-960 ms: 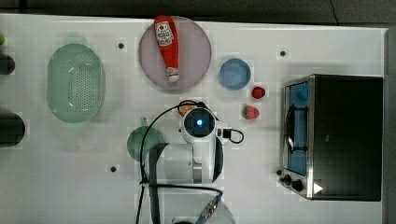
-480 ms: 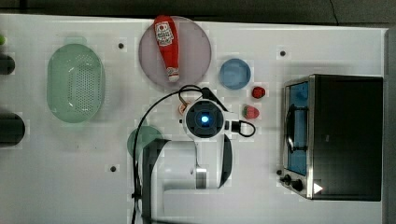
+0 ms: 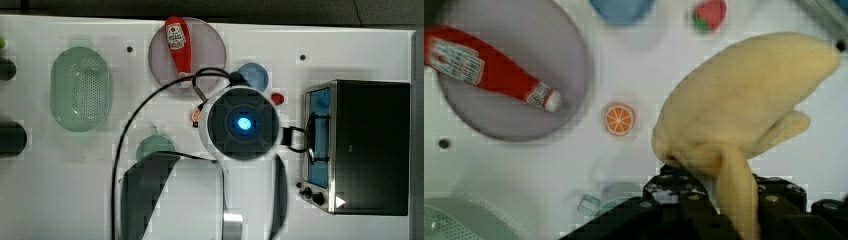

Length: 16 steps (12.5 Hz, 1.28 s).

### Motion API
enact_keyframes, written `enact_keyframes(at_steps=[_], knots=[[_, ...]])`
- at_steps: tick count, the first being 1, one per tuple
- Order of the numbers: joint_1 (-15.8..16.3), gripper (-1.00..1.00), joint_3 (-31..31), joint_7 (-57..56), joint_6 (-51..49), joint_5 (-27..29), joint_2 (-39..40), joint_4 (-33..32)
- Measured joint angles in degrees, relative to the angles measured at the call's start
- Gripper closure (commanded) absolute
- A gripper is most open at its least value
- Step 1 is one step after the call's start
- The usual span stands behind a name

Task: Pick banana from table and place on oven.

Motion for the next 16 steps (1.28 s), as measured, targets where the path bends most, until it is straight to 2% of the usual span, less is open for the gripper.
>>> enact_keyframes(at_steps=[2, 6, 9, 12, 14, 16], knots=[[0.79, 0.59, -2.25, -0.02, -5.20, 0.18, -0.66, 7.61], [0.69, 0.59, -11.58, -6.81, -6.62, -1.31, 3.18, 12.09], [0.20, 0.59, -21.32, -17.87, -2.73, -4.14, 10.07, 11.81], [-0.57, 0.59, -32.03, -31.17, 4.92, -2.43, 19.49, 11.75], [-2.66, 0.59, -35.19, -39.62, 10.34, -1.63, 23.95, 10.02], [-4.29, 0.59, -36.96, -45.16, 10.30, 0.89, 25.56, 8.95]])
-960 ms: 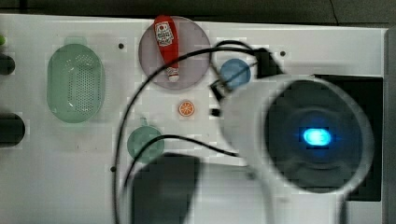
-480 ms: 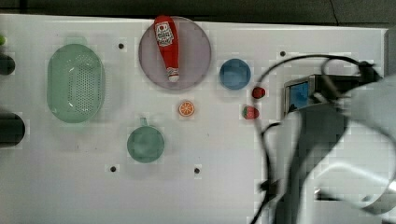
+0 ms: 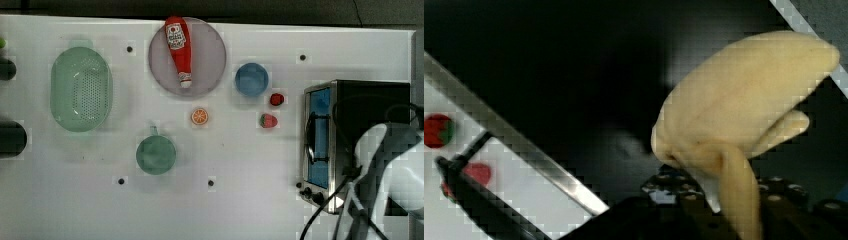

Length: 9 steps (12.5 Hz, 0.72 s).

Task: Pick banana from table and place on oven.

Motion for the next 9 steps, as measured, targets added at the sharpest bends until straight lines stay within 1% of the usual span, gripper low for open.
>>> enact_keyframes(at_steps=[1, 5, 7, 8, 9], knots=[[-0.70, 0.50, -0.45, -1.90, 0.56, 1.04, 0.14, 0.11], [-1.19, -0.38, -1.01, -5.74, 2.95, -0.22, 0.71, 2.35], [-0.80, -0.84, -0.11, -7.36, 3.96, 2.61, 0.43, 2.74], [-0.16, -0.99, -0.03, -7.47, 3.85, 2.68, 0.43, 2.80], [0.57, -1.00, 0.06, -7.67, 3.06, 2.07, 0.43, 2.63]])
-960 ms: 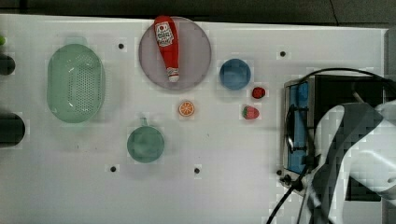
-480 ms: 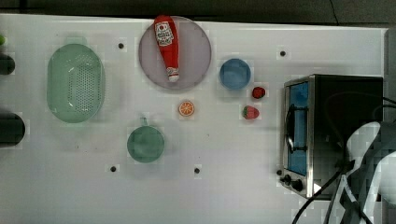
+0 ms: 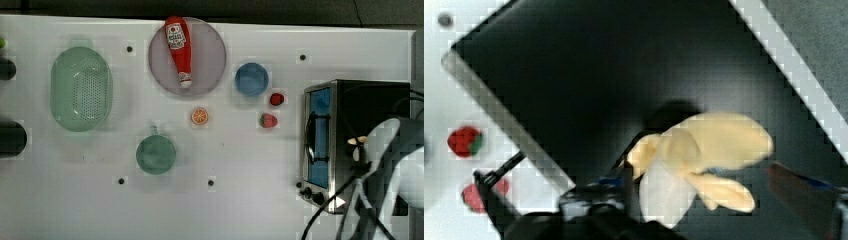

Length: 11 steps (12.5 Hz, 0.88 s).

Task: Pick banana from table and place on oven.

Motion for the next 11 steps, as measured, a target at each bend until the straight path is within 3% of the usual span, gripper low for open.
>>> enact_keyframes(at_steps=[3, 6, 8, 11], knots=[[1.04, -1.00, 1.37, -0.25, -1.82, -4.60, -0.90, 0.17], [3.07, -1.00, 2.18, -0.17, -10.81, -8.55, -3.46, 4.25], [3.78, -1.00, 3.58, 1.34, -18.58, -10.82, -7.64, 8.39], [4.31, -1.00, 9.48, 13.15, -31.57, -11.17, -17.07, 12.31]])
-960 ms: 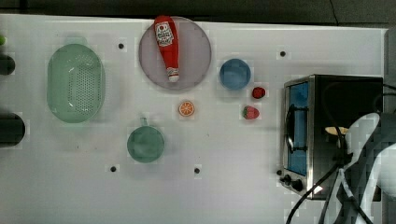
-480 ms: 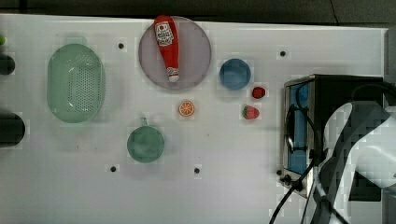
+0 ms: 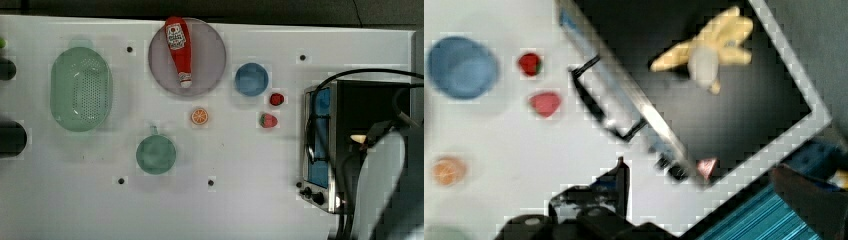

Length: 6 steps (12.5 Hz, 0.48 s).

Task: Pick banana from table and place on oven.

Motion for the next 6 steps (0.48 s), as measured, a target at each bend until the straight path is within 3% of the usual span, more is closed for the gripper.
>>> enact_keyframes(at_steps=[3, 6], knots=[[1.14, -1.00, 8.04, 15.11, -4.02, -0.13, -6.72, 0.67], [1.76, -1.00, 15.71, 28.84, -3.03, 1.59, -6.35, 0.73]])
